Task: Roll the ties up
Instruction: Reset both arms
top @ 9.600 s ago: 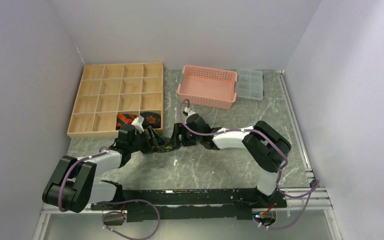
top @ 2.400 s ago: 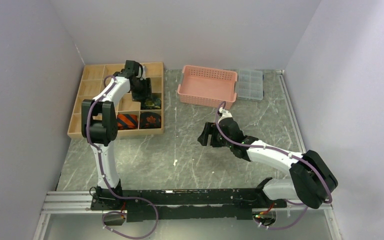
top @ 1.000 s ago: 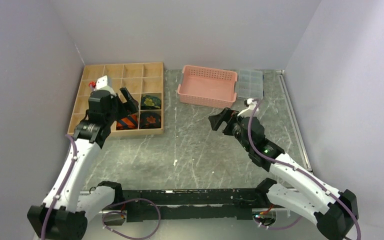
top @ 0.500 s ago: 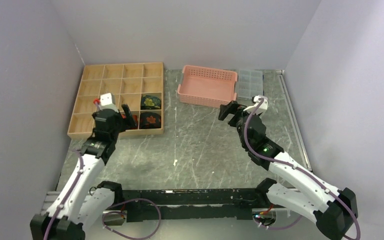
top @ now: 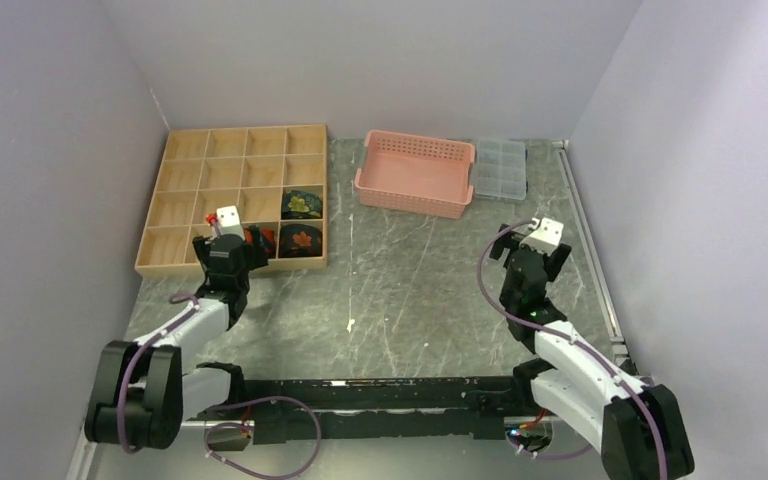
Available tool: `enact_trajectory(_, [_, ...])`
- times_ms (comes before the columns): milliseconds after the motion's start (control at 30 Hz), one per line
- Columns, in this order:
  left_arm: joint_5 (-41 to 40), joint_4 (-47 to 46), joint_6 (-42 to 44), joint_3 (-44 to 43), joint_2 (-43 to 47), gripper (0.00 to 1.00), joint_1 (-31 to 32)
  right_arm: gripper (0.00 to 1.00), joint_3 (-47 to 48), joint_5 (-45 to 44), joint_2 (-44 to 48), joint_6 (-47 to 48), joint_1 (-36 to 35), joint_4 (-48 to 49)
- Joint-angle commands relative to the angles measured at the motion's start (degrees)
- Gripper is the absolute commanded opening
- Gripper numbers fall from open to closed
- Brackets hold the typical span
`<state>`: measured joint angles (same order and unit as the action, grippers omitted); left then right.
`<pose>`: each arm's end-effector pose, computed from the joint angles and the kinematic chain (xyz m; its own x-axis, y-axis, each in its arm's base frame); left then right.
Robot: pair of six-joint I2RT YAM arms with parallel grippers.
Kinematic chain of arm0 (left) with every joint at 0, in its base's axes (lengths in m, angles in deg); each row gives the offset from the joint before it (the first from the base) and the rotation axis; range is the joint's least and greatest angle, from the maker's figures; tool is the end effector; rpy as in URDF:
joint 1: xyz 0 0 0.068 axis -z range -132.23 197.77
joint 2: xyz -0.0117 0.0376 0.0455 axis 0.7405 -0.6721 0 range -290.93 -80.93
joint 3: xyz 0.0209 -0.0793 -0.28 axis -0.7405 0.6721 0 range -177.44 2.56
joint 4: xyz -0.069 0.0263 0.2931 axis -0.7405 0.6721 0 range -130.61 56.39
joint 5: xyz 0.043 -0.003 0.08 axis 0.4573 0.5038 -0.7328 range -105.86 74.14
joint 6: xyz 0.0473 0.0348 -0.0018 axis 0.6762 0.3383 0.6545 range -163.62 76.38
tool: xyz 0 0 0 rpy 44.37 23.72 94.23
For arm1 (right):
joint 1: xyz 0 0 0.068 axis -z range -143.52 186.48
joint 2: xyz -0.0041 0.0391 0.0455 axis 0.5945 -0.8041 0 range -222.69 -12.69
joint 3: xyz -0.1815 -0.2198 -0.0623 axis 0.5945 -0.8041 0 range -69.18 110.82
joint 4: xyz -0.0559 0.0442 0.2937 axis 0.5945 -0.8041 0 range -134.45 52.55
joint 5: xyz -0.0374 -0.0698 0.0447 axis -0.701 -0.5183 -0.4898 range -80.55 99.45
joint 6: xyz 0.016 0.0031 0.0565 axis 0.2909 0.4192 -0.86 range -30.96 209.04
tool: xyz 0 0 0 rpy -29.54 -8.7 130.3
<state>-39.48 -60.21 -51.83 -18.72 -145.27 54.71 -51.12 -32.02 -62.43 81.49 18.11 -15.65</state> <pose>0.2525 -0.0135 0.1711 -0.3550 -0.0886 -0.9306 -0.3080 0.9510 0.0269 0.2156 0.0417 0.2115 -0.1109 0.0670 -0.9916 0.4011 0.9159 0.0170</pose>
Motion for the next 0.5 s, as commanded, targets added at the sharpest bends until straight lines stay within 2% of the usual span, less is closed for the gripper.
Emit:
enact_trajectory(0, [-1.2, -11.7, -1.1, 2.9, -3.0, 0.94, -1.7, 1.0, -5.9, 2.0, -2.8, 4.3, 1.3, 13.5])
enact_trajectory(100, [-7.4, -14.5, -4.7, 3.7, -4.4, 0.94, -2.8, 1.0, -7.9, 0.0, -9.4, 2.6, 2.2, 19.8])
enact_trajectory(200, [-7.1, -18.3, -5.2, 3.7, -8.5, 0.94, -4.3, 1.0, -8.0, 0.2, -16.5, 4.7, 2.6, 28.8])
enact_trajectory(300, [0.2, -24.5, 0.1, 2.7, -13.3, 0.94, -5.4, 1.0, -6.7, 4.6, -23.8, 7.1, 3.2, 36.9])
enact_trajectory(400, [5.6, -29.7, 2.9, 1.5, -18.9, 0.94, -6.4, 1.0, -4.9, 6.9, -28.4, 11.0, 4.2, 39.9])
enact_trajectory(467, [14.9, -32.9, 6.7, 1.1, -22.3, 0.94, -6.7, 1.0, -6.0, 8.1, -30.3, 10.6, 5.7, 44.2])
